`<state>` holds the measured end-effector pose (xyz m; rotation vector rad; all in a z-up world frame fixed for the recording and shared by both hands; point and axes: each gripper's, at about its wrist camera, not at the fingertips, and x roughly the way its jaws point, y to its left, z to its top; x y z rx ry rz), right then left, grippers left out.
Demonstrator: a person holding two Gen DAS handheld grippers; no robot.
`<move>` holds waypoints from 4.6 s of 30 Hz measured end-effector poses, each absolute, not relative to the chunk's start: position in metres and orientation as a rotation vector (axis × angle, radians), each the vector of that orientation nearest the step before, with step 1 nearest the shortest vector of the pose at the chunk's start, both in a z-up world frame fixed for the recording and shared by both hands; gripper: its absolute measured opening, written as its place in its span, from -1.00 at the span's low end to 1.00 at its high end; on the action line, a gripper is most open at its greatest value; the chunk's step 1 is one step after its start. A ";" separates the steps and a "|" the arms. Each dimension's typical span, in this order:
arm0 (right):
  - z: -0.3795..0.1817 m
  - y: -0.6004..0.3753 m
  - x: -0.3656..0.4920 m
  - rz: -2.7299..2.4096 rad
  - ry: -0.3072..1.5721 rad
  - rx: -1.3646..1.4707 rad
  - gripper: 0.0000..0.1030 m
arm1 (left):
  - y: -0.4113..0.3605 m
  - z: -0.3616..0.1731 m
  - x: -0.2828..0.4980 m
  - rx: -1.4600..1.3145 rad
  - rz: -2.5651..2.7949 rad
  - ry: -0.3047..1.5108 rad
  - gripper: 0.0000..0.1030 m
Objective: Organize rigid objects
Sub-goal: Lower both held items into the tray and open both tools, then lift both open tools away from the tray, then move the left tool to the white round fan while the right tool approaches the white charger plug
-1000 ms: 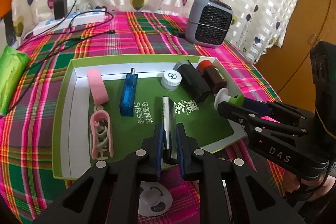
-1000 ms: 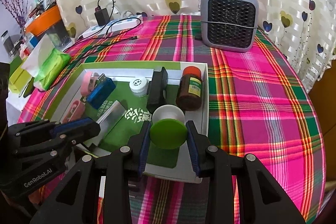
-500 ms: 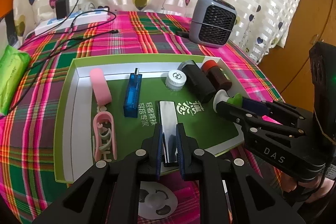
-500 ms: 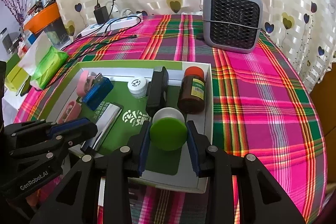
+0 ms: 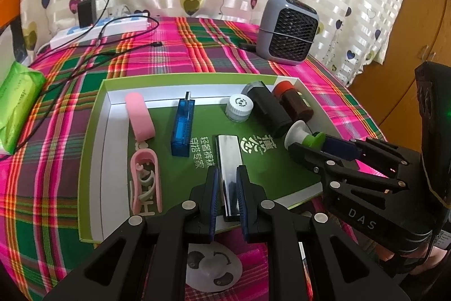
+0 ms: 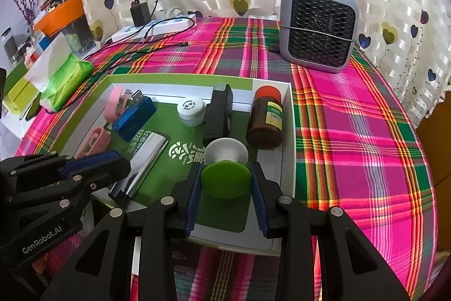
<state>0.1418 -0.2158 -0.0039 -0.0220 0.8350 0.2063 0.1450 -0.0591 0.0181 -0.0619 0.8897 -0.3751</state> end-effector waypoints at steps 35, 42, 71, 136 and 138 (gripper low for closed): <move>0.017 -0.207 0.098 0.169 0.751 -0.008 -0.16 | -0.038 0.040 0.093 -0.028 -0.313 0.798 -0.61; 0.023 -0.205 0.079 0.159 0.706 -0.017 -0.16 | -0.036 0.042 0.077 -0.012 -0.289 0.777 -0.61; 0.003 -0.212 0.040 0.196 0.745 0.046 -0.16 | -0.016 0.019 0.047 -0.079 -0.266 0.831 -0.60; -0.006 -0.186 0.064 0.090 0.824 0.119 0.03 | -0.007 0.014 0.052 -0.167 -0.333 0.867 -0.51; -0.008 -0.185 0.066 0.072 0.835 0.107 0.03 | -0.006 0.014 0.052 -0.171 -0.340 0.865 -0.51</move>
